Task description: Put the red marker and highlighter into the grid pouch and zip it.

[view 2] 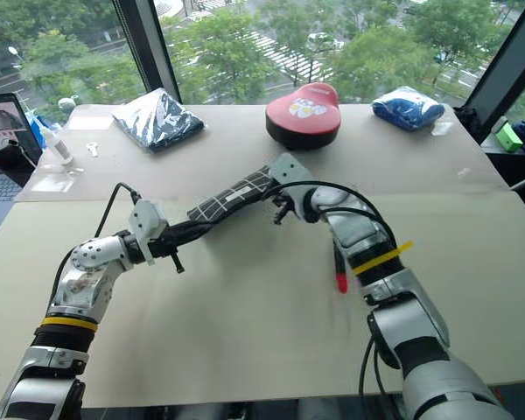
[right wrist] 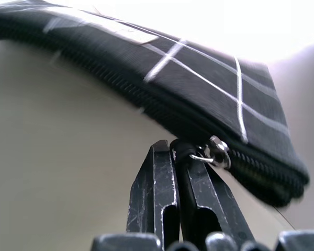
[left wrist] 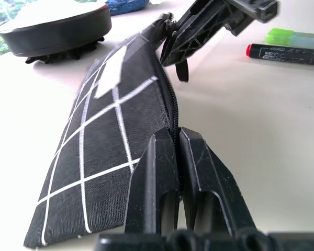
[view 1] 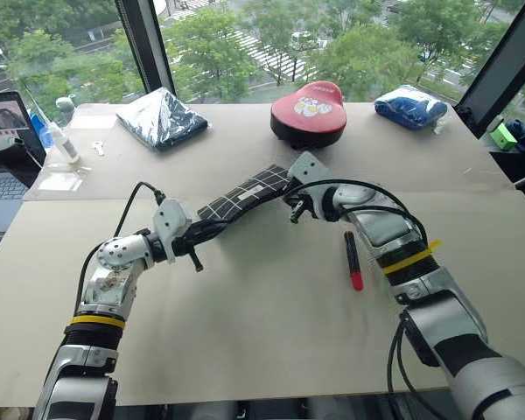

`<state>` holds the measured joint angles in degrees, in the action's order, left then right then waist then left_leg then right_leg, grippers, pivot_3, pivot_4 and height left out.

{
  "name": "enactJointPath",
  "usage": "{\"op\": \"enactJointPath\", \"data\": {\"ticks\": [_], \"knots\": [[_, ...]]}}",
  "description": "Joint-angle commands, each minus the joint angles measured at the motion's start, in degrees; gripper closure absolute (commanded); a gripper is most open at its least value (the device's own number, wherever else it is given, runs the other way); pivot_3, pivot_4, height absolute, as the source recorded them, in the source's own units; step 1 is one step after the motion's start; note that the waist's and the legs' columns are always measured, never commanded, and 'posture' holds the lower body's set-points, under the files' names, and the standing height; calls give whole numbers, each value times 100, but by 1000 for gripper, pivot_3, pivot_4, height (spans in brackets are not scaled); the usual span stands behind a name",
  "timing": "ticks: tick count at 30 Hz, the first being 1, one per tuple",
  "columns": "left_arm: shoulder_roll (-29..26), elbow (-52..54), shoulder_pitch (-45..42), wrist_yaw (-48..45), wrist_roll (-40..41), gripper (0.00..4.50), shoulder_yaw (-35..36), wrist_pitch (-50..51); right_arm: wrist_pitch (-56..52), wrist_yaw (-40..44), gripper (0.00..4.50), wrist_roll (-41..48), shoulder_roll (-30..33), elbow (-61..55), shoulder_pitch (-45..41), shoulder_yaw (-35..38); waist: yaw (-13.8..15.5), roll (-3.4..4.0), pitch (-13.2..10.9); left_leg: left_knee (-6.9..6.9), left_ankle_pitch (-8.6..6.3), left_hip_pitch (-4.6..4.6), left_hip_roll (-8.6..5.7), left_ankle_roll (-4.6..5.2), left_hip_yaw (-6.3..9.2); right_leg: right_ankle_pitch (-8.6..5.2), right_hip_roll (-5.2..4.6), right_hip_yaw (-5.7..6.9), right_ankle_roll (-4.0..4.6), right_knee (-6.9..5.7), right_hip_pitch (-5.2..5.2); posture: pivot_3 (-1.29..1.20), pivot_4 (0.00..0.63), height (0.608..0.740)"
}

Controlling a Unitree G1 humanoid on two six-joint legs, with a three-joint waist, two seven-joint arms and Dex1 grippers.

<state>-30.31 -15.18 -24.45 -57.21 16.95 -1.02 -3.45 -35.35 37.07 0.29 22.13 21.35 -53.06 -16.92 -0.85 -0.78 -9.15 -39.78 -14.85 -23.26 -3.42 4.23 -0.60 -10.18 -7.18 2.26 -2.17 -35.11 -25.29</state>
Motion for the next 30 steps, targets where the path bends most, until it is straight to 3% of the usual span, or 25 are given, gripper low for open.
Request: {"op": "enactJointPath", "data": {"ticks": [1, 9, 18, 23, 30], "knots": [[14, -32, -83, -101, -22, 4500, 44, -177, -34, 44, 4459, 144, -47, -197, -95, 312, -4, 0, 0, 1, 0, 1, 1, 0, 0, 0, 1, 0, 0, 0, 0, 0, 150, 740], [21, -35, -142, -178, -32, 4500, 54, -136, -265, 279, 4459, 70, -582, -701, 276, -198, -23, 0, 0, 1, 1, -2, 6, -1, -1, 0, 6, -2, 1, -6, -3, 0, 150, 740], [-35, 196, -44, -192, 2, 4500, 73, 32, -97, 335, 4459, -111, -671, -573, 251, -370, -6, 0, 0, -2, 1, -1, 2, -2, 2, 0, 3, -1, 1, -7, -3, 0, 150, 740], [-101, 375, 23, -250, 46, 4500, 98, 172, -283, 314, 4459, 42, -356, -764, 387, 129, 8, 0, 0, -2, 2, -2, 2, -3, 2, 1, 3, -1, 1, -7, -4, 0, 150, 740], [-554, 279, 524, -1079, 57, 4500, 94, -507, -1330, 968, 4459, 813, 728, -2735, 1686, 820, 13, 0, 0, 3, -1, -7, 4, 0, 7, 0, 3, 3, 1, 5, -3, 0, 150, 740]]}}
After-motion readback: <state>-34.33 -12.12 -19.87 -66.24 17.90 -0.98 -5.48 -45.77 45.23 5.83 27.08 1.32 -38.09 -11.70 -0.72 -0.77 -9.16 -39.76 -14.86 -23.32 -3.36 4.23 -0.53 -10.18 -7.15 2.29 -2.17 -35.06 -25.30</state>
